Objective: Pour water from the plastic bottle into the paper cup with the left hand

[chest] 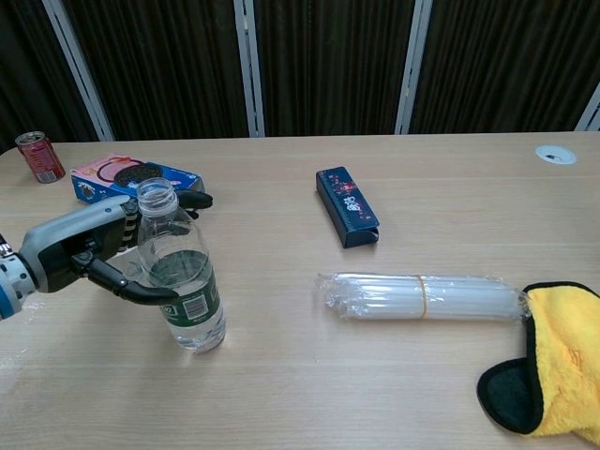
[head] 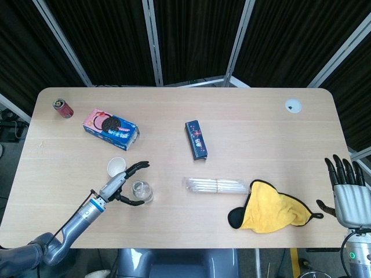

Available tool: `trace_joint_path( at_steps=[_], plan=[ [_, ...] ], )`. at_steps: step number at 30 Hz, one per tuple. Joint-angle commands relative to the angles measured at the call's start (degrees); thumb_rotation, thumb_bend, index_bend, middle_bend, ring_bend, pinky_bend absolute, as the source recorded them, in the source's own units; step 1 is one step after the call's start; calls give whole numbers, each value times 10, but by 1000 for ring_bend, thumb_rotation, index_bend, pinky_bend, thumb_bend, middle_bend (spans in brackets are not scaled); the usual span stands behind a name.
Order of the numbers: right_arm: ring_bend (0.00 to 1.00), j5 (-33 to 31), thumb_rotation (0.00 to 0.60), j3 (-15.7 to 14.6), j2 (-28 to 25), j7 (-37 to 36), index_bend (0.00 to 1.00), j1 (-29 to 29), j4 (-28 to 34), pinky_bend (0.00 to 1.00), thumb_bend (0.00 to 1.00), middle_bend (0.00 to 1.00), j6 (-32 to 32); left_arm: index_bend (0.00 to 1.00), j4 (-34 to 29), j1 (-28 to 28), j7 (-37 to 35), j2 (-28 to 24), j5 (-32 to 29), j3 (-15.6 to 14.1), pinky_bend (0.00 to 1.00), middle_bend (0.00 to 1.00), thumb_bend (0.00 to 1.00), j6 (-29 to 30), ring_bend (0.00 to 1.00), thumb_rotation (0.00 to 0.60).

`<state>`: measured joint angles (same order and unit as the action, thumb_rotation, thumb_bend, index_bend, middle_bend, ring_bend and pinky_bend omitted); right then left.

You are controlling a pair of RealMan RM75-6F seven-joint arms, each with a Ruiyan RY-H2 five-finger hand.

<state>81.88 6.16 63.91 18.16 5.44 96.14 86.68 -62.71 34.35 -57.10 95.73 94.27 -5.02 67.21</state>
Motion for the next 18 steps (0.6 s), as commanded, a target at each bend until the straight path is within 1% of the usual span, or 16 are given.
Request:
trace_joint_path(
  at_steps=[1, 6, 11, 14, 16, 18],
  plan=[
    [0, 5, 600, -3, -1, 2, 0, -3, 4, 0, 0, 0, 4, 78, -33, -8, 10, -36, 7, -3, 42, 8, 153, 23, 0, 600],
    [0, 9, 600, -5, -3, 4, 0, -5, 9, 0, 0, 0, 7, 52, -62, -19, 36, -85, 17, -8, 19, 0, 153, 53, 0, 600],
    [0, 13, 600, -6, -5, 2, 0, -7, 13, 0, 0, 0, 9, 1, -70, -47, 114, -133, 20, -5, 0, 0, 154, 105, 0, 600],
    [0, 17, 600, -7, -8, -3, 0, -7, 16, 0, 0, 0, 11, 0, -66, -66, 199, -161, 13, 2, 0, 0, 148, 131, 0, 600],
    [0, 22, 600, -8, -11, -7, 0, -7, 19, 0, 0, 0, 12, 0, -80, -81, 271, -178, -2, 9, 0, 0, 146, 142, 0, 600],
    [0, 26, 600, -8, -14, -11, 0, -7, 23, 0, 0, 0, 12, 0, -111, -103, 356, -196, -24, 19, 0, 0, 146, 161, 0, 600]
  ],
)
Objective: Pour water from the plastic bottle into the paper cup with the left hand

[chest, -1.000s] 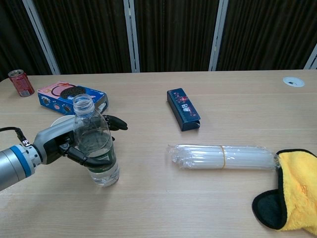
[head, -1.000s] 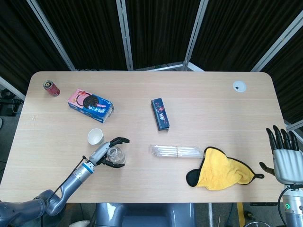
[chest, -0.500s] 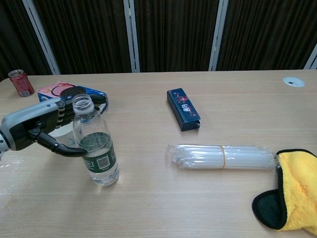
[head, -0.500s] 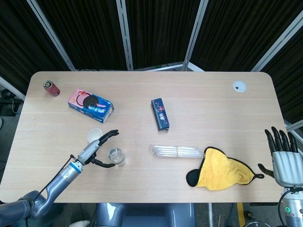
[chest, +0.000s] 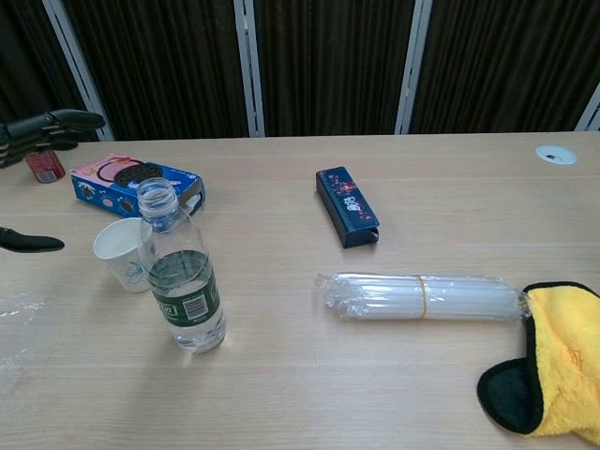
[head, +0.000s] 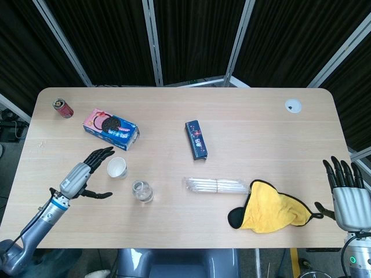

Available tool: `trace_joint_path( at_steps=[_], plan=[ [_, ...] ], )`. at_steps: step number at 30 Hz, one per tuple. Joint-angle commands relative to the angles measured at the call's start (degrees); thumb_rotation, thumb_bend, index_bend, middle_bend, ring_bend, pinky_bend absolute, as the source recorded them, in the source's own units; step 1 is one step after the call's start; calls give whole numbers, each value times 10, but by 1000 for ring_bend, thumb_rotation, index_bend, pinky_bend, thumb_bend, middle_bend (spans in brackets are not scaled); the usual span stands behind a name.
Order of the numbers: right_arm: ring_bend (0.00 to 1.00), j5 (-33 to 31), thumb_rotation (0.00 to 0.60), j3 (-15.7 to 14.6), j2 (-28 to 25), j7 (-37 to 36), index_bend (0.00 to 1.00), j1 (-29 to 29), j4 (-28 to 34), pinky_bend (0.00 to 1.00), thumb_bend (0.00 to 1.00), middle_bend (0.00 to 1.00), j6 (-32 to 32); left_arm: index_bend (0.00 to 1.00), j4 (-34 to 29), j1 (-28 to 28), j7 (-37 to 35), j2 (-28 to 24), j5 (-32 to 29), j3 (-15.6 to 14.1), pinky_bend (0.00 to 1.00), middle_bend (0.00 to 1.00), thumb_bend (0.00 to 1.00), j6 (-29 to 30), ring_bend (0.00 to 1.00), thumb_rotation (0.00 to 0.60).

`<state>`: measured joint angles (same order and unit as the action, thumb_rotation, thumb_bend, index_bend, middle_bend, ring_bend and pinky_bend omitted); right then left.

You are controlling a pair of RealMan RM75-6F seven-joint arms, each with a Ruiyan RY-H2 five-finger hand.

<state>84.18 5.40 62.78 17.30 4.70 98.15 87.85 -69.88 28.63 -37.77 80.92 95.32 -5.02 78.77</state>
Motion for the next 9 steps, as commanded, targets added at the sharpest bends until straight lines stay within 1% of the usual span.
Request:
trace_joint_path(
  at_steps=[1, 5, 9],
  plan=[
    [0, 6, 600, -1, -4, -5, 0, 0, 5, 0, 0, 0, 1, 0, -57, -56, 204, -56, -44, 23, 0, 0, 146, 55, 0, 600],
    [0, 15, 600, -3, -9, -12, 0, 2, 11, 0, 0, 0, -2, 0, -132, -105, 348, -84, -76, 29, 0, 0, 147, 102, 0, 600],
    [0, 22, 600, -5, -12, -18, 0, 2, 12, 0, 0, 0, -2, 0, -191, -145, 425, -101, -101, 23, 0, 0, 145, 128, 0, 600]
  ],
)
